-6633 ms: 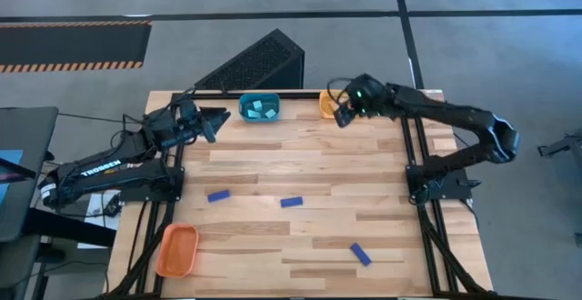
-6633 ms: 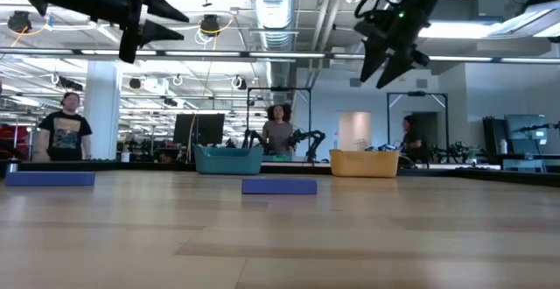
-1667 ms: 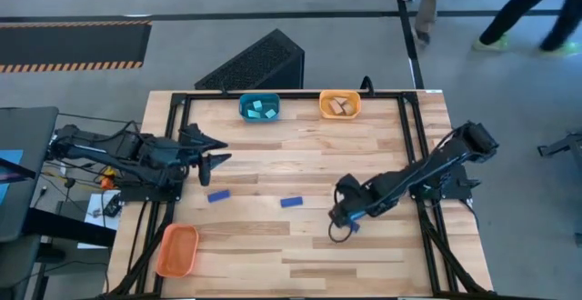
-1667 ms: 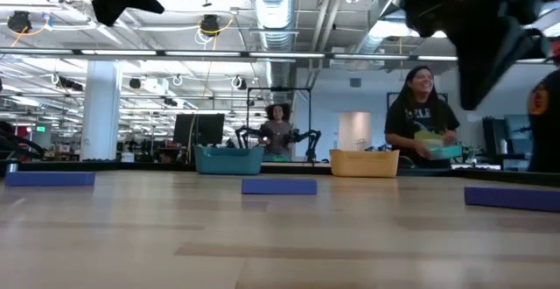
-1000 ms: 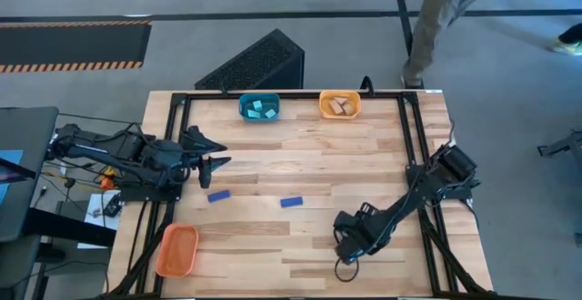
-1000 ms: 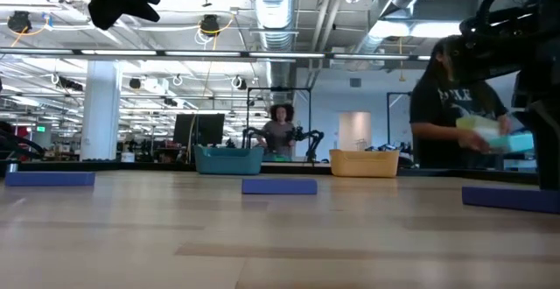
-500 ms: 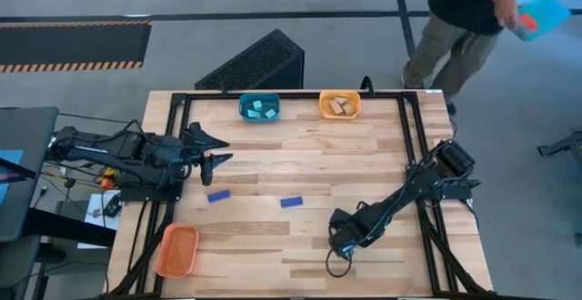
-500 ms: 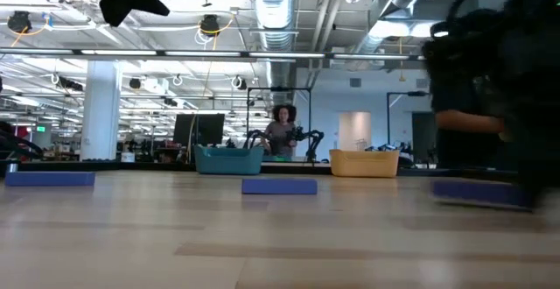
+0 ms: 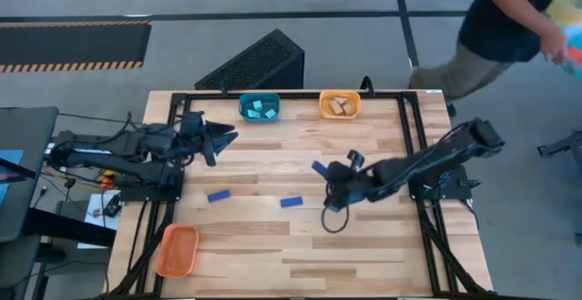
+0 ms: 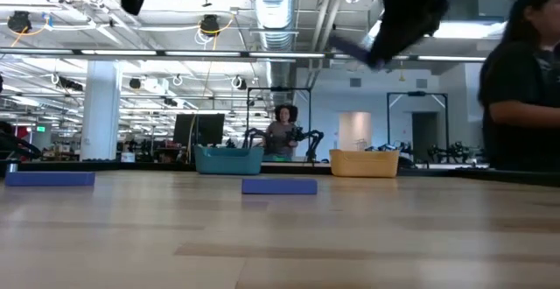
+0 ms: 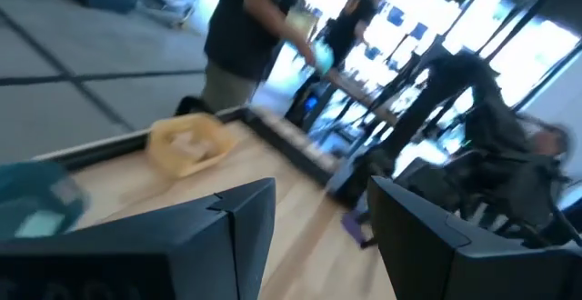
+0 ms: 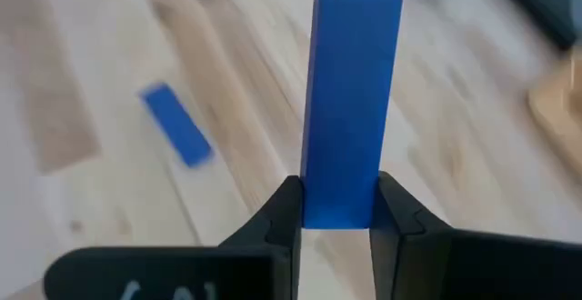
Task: Sort & place blocks by color
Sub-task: Put the bottom right blue blocks into the orange bin
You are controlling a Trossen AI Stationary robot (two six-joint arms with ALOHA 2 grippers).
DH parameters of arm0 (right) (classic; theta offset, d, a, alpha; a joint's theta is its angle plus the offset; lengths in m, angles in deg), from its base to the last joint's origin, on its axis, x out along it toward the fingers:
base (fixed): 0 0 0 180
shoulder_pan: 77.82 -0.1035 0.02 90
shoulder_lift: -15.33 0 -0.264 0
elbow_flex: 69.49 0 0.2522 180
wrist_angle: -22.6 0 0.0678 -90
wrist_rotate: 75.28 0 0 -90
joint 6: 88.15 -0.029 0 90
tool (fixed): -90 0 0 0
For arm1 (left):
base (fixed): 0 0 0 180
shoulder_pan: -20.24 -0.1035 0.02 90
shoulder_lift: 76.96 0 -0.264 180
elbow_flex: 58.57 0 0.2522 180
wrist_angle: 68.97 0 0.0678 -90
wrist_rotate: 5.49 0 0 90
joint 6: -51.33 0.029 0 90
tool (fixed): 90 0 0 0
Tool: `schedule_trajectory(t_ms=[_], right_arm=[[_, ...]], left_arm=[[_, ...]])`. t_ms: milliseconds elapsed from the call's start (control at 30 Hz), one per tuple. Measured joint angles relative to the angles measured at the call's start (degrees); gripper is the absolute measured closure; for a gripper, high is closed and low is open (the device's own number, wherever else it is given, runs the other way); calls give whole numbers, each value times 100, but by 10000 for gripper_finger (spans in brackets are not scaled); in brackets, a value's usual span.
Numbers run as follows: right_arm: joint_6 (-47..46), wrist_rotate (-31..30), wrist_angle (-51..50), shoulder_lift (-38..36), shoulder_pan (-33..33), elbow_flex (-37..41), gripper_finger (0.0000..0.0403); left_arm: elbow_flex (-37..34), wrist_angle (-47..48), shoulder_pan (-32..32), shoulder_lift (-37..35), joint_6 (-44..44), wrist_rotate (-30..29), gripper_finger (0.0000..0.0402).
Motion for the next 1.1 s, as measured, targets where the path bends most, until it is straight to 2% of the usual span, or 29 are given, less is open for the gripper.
schedule_trajectory(t_ms=[267, 367, 467, 600, 700, 767, 867, 1100], right_arm=[[2187, 231, 1340, -872, 580, -4, 326], [2799, 551, 1779, -868, 779, -7, 326], [3294, 546, 2041, -680, 960, -9, 326], [3645, 173, 2348, -320, 1141, -4, 326], [4205, -548, 2562, -102, 1115, -10, 326], [4617, -890, 2648, 27, 1104, -8, 326], [5143, -949, 2941, 153, 1119, -11, 326], [6133, -951, 3552, 181, 1249, -11, 326]], left_arm=[[2, -980, 169, 602, -88, -19, 236], [3, -1341, 170, 932, -232, -104, 236], [2, -1971, 179, 1425, 3, -216, 230], [75, -2588, 114, 2065, -109, -441, 198], [237, -2605, -19, 2377, -526, -636, 166], [357, -2650, -148, 2579, -658, -409, 148], [458, -2605, -370, 2818, -824, 45, 133], [604, -2412, -794, 3196, -1502, 460, 138]])
